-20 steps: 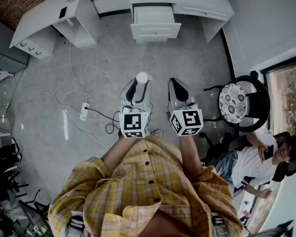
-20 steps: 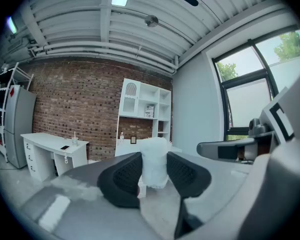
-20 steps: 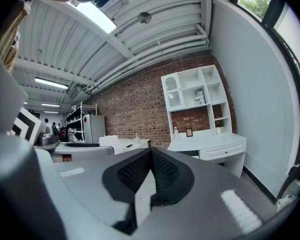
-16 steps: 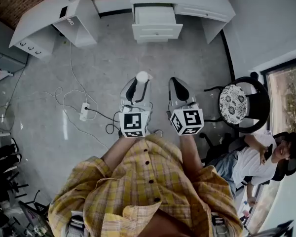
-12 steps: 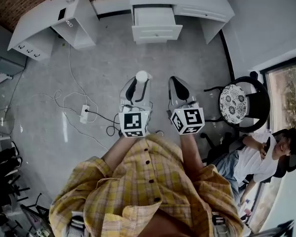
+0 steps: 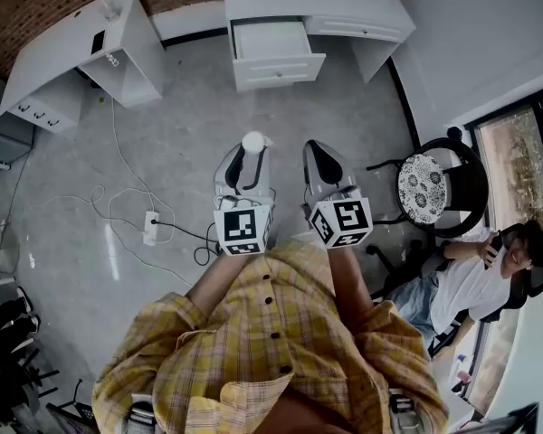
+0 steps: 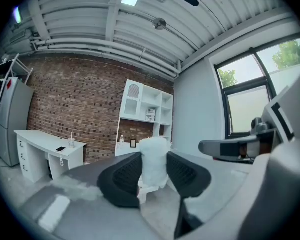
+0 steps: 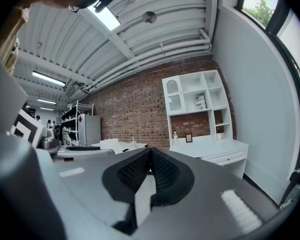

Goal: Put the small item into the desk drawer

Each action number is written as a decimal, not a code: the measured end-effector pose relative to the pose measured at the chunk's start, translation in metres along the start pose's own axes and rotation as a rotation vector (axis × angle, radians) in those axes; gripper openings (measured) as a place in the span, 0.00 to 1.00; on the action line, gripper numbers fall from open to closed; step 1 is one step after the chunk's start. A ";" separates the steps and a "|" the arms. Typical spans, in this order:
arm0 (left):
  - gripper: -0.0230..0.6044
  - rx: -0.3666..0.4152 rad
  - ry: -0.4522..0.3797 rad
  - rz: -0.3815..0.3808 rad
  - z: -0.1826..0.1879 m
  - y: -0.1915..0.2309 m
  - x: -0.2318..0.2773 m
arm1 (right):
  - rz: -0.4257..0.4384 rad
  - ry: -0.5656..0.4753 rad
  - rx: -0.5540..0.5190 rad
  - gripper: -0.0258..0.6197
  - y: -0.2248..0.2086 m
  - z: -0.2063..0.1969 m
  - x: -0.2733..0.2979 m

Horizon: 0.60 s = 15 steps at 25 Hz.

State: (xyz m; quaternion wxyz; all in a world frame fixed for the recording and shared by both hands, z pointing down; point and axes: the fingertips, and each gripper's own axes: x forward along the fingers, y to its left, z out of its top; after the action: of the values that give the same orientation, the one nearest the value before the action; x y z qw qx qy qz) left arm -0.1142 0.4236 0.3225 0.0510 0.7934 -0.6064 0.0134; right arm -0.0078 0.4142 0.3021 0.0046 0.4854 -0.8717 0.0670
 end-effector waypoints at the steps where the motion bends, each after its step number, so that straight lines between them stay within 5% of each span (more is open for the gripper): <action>1: 0.30 -0.004 0.003 -0.002 -0.001 0.003 0.001 | -0.001 0.000 -0.001 0.04 0.002 0.000 0.004; 15: 0.30 -0.013 0.002 -0.022 0.001 0.028 0.071 | 0.018 -0.008 0.023 0.04 -0.028 -0.004 0.078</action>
State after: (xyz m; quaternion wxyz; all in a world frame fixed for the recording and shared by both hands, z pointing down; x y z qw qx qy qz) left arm -0.1221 0.3478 0.3295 0.0569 0.7997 -0.5976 0.0094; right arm -0.0253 0.3345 0.3144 -0.0048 0.4780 -0.8751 0.0751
